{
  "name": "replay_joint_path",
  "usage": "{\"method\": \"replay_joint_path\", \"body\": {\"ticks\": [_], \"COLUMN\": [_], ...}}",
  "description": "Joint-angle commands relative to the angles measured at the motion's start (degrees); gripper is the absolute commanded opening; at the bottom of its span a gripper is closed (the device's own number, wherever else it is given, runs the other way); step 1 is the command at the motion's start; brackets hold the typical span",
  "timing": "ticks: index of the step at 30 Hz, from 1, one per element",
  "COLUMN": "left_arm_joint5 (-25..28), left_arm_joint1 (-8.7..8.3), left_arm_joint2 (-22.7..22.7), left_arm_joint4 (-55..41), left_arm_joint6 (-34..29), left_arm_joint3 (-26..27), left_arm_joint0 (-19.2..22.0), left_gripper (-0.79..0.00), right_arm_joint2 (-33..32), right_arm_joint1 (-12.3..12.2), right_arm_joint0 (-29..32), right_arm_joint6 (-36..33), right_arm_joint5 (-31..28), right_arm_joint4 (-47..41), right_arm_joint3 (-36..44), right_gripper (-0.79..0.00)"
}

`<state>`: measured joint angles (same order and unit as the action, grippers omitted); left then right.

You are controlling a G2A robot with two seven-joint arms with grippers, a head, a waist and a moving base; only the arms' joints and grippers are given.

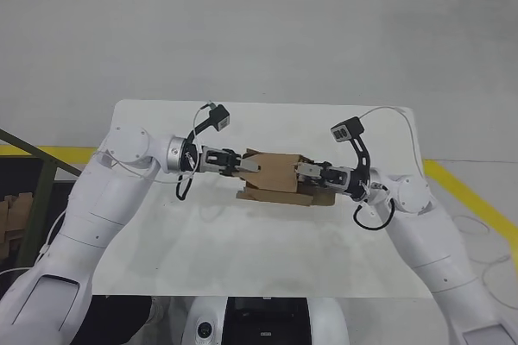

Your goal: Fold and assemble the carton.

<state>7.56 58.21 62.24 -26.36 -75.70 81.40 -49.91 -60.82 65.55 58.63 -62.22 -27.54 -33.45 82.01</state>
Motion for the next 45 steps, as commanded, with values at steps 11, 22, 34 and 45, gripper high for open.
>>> {"method": "replay_joint_path", "body": {"ticks": [11, 22, 34, 45], "left_arm_joint5": [0.12, -0.06, 0.08, -0.43], "left_arm_joint1": [0.06, 0.03, -0.1, -0.2], "left_arm_joint2": [-0.24, -0.12, 0.33, 0.56], "left_arm_joint4": [0.02, -0.06, -0.41, -0.97], "left_arm_joint6": [0.29, 0.47, 0.29, -0.33], "left_arm_joint3": [0.3, 0.34, 0.41, 0.2], "left_arm_joint0": [0.15, 0.17, -0.11, -0.36], "left_gripper": [-0.785, -0.785, -0.785, 0.0], "right_arm_joint2": [1.39, 1.94, 2.55, 2.38], "right_arm_joint1": [0.47, 0.68, 0.89, 0.92], "right_arm_joint0": [-1.21, -1.68, -1.97, -1.88], "right_arm_joint6": [-0.61, -0.49, 0.21, 1.5], "right_arm_joint5": [1.43, 2.04, 2.98, 4.86], "right_arm_joint4": [1.62, 4.11, 6.52, 7.9], "right_arm_joint3": [-1.66, -2.11, -2.24, -2.32], "right_gripper": [-0.428, -0.573, -0.785, -0.785]}}
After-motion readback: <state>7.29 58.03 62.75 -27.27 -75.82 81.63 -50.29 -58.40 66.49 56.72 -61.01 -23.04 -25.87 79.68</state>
